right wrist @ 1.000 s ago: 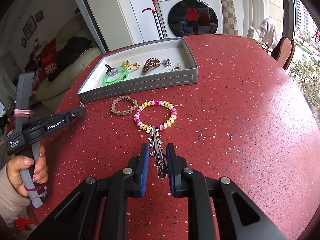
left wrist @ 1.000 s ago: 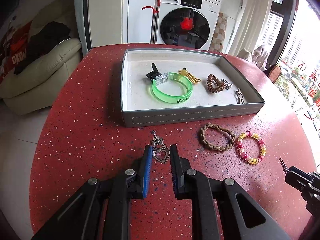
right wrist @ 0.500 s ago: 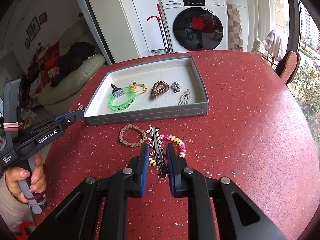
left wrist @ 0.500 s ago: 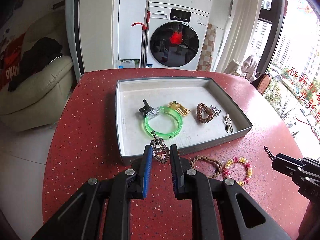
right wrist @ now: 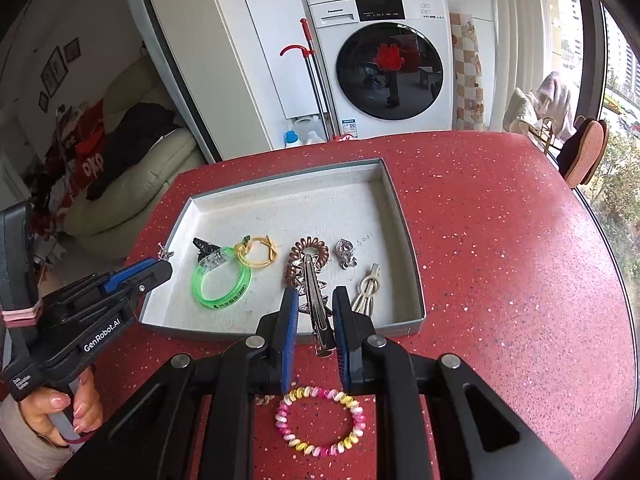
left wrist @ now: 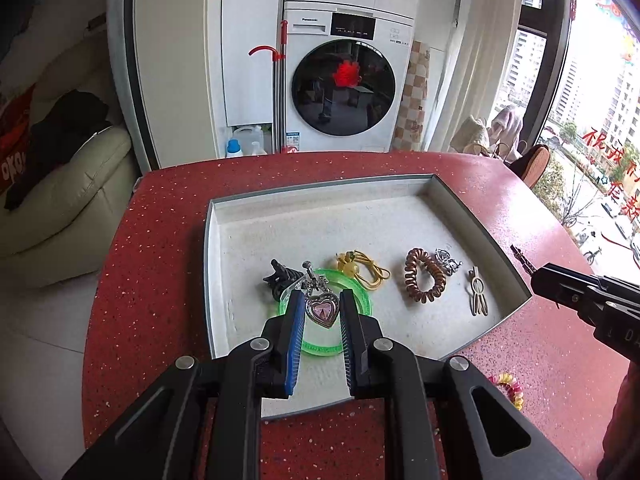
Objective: Organize jewelry
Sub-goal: 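Carry the heart pendant and silver barrette into the grey tray, open both grippers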
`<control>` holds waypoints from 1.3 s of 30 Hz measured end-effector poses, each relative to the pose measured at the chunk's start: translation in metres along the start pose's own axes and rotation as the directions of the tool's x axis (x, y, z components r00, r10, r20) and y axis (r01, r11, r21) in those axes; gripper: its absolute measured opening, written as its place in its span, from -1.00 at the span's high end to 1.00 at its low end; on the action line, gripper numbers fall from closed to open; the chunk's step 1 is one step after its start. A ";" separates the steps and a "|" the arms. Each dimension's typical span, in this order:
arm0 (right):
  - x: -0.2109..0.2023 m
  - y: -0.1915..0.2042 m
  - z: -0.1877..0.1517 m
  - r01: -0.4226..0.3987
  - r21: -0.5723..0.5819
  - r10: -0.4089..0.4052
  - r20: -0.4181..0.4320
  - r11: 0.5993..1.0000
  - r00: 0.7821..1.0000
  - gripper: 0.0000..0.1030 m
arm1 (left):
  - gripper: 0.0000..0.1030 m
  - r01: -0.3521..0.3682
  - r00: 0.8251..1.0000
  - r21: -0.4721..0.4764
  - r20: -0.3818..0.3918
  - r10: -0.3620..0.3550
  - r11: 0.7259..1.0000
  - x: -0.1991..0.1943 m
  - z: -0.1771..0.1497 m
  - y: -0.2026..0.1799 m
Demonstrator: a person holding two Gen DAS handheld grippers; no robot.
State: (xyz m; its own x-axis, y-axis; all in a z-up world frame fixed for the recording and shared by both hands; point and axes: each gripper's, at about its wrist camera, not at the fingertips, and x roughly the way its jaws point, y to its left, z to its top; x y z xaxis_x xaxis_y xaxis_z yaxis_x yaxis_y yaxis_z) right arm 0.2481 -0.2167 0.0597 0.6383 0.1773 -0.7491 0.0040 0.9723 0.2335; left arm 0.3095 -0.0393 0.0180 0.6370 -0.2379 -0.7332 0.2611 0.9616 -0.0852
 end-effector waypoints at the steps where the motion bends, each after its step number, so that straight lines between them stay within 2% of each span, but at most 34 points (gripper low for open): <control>1: 0.005 -0.002 0.004 0.006 0.004 -0.006 0.001 1.000 1.000 0.63 | 0.30 -0.003 1.000 0.002 -0.005 0.003 1.000 0.005 0.003 0.000; 8: 0.042 -0.018 0.024 0.032 0.056 -0.032 -0.012 0.998 0.999 0.63 | 0.30 -0.027 0.998 0.015 -0.048 0.027 1.000 0.039 0.011 -0.002; 16: 0.078 -0.027 0.025 0.062 0.079 -0.059 -0.046 0.995 0.997 0.63 | 0.30 -0.049 0.994 0.042 -0.091 0.053 0.998 0.063 0.004 -0.008; 21: 0.090 -0.029 0.018 0.094 0.064 -0.089 -0.065 0.994 0.994 0.63 | 0.30 -0.050 0.992 0.050 -0.110 0.055 0.997 0.071 0.000 -0.011; 28: 0.092 -0.027 0.015 0.091 0.053 -0.087 -0.070 0.994 0.994 0.62 | 0.30 -0.077 0.990 0.080 -0.110 0.085 0.994 0.072 -0.004 -0.015; 31: 0.091 -0.027 0.014 0.069 0.066 -0.064 -0.076 0.995 0.995 0.37 | 0.30 -0.084 0.989 0.075 -0.112 0.092 0.994 0.072 -0.004 -0.016; 33: 0.090 -0.026 0.014 0.054 0.069 -0.048 -0.077 0.996 0.996 0.04 | 0.30 -0.089 0.990 0.069 -0.107 0.096 0.994 0.070 -0.004 -0.015; 37: 0.083 -0.023 0.014 0.025 0.071 -0.020 -0.064 0.997 0.998 -0.07 | 0.30 -0.100 0.990 0.058 -0.095 0.105 0.993 0.066 -0.003 -0.015; 39: 0.079 -0.022 0.013 0.007 0.080 -0.002 -0.058 0.997 0.998 -0.19 | 0.30 -0.108 0.989 0.047 -0.092 0.112 0.993 0.063 -0.003 -0.014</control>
State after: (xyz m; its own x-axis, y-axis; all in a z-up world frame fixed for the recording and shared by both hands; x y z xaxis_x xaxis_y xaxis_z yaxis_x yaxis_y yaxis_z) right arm 0.3087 -0.2261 0.0034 0.5929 0.1834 -0.7841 0.0703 0.9582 0.2772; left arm 0.3443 -0.0671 -0.0293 0.5929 -0.1154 -0.7970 0.2246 0.9741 0.0260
